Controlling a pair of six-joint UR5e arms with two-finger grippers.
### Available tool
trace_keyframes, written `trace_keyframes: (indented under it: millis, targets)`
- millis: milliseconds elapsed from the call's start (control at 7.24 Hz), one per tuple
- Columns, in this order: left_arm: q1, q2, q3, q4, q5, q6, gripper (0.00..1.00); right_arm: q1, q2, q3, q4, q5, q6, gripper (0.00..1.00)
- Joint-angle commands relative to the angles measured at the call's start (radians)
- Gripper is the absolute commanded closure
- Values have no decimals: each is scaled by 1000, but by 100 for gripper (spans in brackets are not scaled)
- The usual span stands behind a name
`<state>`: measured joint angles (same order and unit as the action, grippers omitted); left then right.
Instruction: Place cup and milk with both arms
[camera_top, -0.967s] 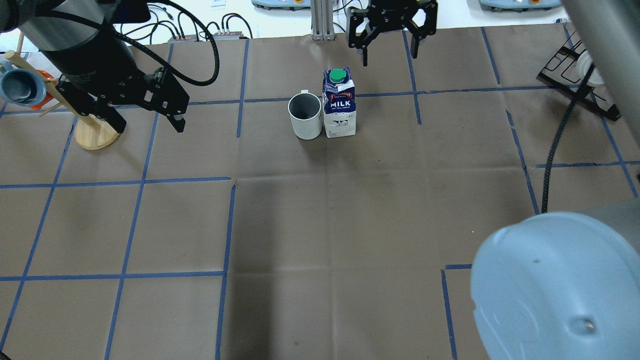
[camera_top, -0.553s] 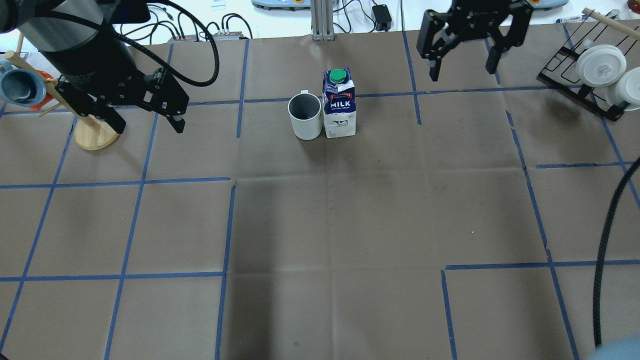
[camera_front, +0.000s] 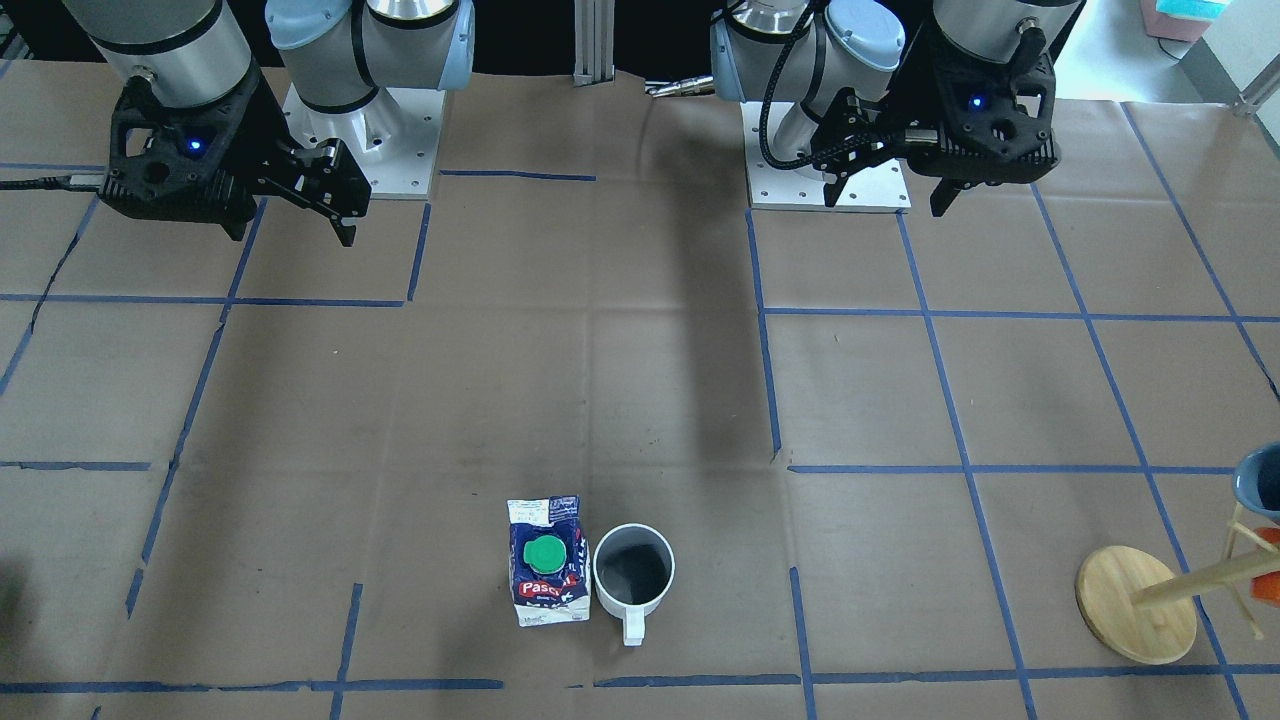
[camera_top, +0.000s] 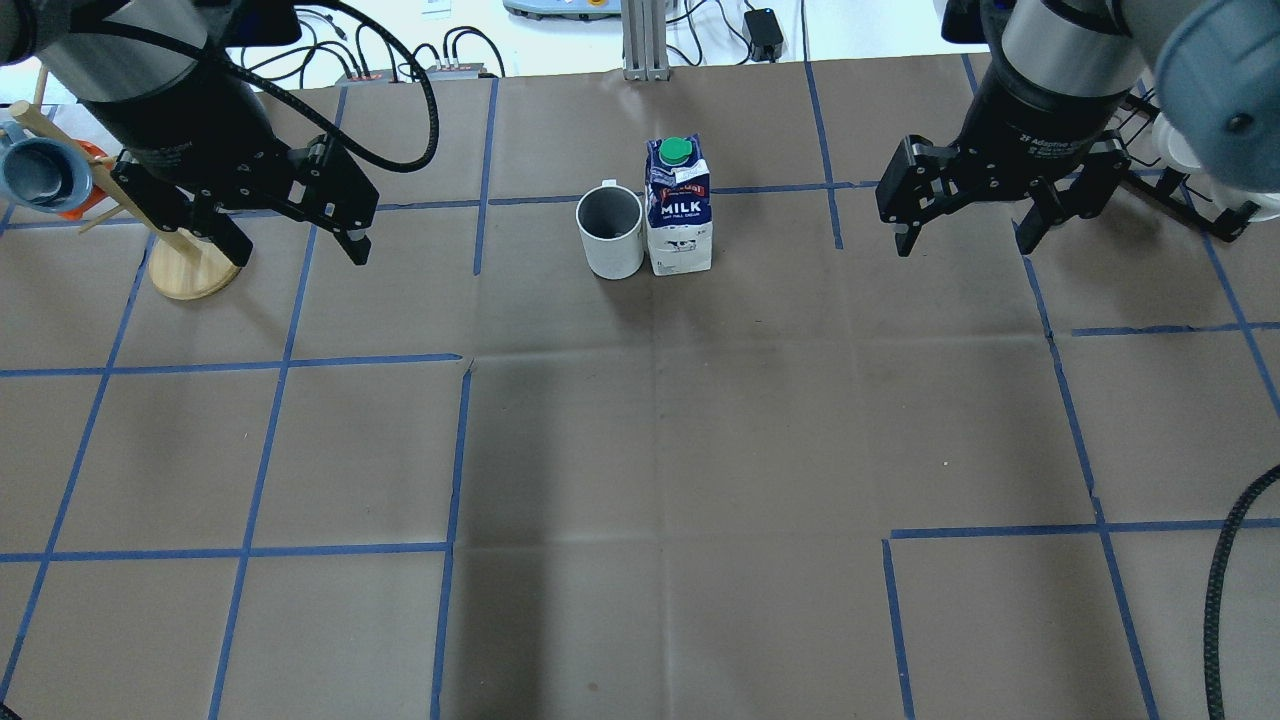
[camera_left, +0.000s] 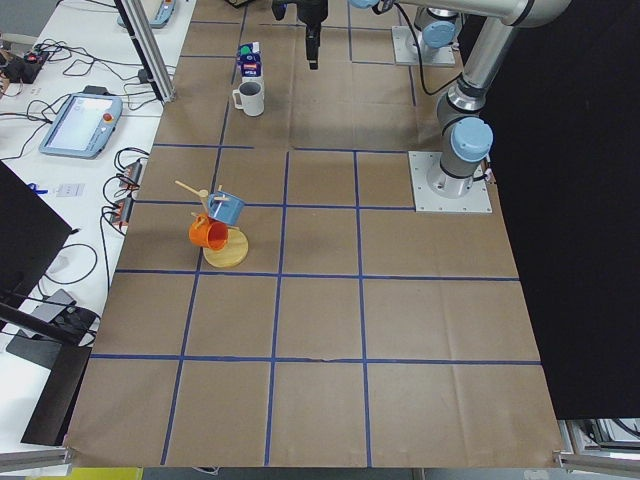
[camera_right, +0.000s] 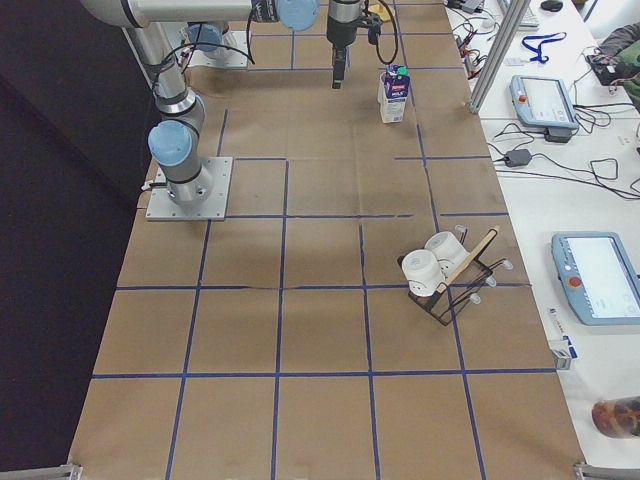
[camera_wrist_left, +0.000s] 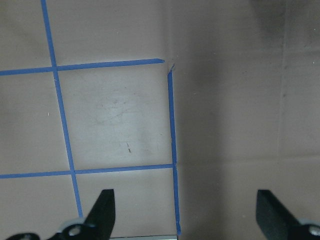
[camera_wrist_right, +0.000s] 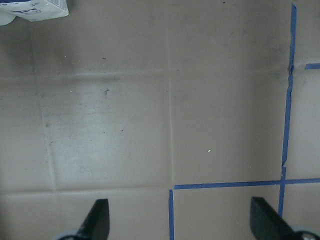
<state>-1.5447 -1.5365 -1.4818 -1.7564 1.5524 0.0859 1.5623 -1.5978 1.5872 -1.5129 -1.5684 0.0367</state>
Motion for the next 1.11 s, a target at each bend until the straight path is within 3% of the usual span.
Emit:
trace_keyframes:
  millis: [0, 967]
  targets:
    - [0, -1, 0, 0, 0, 0, 0, 4, -8, 17, -4, 2, -1, 0]
    - [0, 1, 0, 0, 0, 0, 0, 12, -5, 22, 0, 1, -15, 0]
